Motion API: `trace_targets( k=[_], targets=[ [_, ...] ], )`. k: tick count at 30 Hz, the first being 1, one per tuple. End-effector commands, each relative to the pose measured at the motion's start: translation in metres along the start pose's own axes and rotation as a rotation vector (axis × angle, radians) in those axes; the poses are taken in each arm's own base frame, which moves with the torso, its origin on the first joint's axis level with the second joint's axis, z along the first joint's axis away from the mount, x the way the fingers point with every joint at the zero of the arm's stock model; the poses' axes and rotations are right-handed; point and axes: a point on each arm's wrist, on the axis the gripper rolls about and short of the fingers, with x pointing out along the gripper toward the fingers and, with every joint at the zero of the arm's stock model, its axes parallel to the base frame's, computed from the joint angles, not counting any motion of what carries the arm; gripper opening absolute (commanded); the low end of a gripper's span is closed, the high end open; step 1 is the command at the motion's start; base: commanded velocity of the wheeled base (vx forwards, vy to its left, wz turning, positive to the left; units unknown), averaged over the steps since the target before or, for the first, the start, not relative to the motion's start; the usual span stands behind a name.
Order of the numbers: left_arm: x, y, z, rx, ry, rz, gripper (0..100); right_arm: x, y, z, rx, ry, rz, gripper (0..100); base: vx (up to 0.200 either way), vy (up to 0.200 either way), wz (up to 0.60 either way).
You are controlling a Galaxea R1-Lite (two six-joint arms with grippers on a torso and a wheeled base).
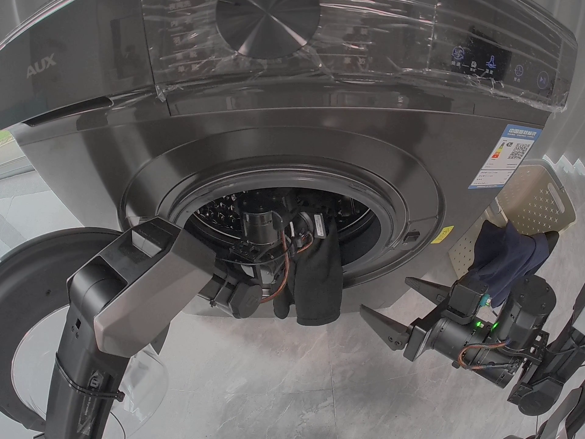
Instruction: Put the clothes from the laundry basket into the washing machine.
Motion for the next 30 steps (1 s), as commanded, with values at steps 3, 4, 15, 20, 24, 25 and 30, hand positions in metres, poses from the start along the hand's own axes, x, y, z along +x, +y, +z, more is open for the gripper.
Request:
trace_targets(
  k=[3,4,15,20,24,25,30],
  targets=[
    [0.016,0.026,0.036,-0.008,-0.143,0.063,0,0.001,0.0,0.001,0.001,-0.005,0.002,100,0.0,0.0,0.0],
    [0.016,0.026,0.038,-0.008,-0.149,0.062,0,0.001,0.0,0.001,0.001,-0.005,0.002,100,0.0,0.0,0.0],
    [0.01,0.021,0.028,-0.008,-0.095,0.064,100,0.0,0.0,0.0,0.002,-0.001,0.0,100,0.0,0.0,0.0],
    [0.004,0.021,0.026,-0.005,-0.068,0.067,100,0.0,0.0,0.0,0.002,0.001,0.0,100,0.0,0.0,0.0],
    [-0.013,0.019,0.019,0.0,0.013,0.057,100,0.0,0.0,-0.001,0.002,0.002,-0.001,100,0.0,0.0,0.0],
    [-0.015,0.018,0.018,0.001,0.026,0.055,100,0.0,0.0,-0.001,0.002,0.002,-0.001,100,0.0,0.0,0.0],
    [-0.047,0.004,0.0,0.007,0.202,-0.023,100,0.0,0.0,-0.001,0.002,0.003,0.001,100,0.0,0.0,0.0]
  ],
)
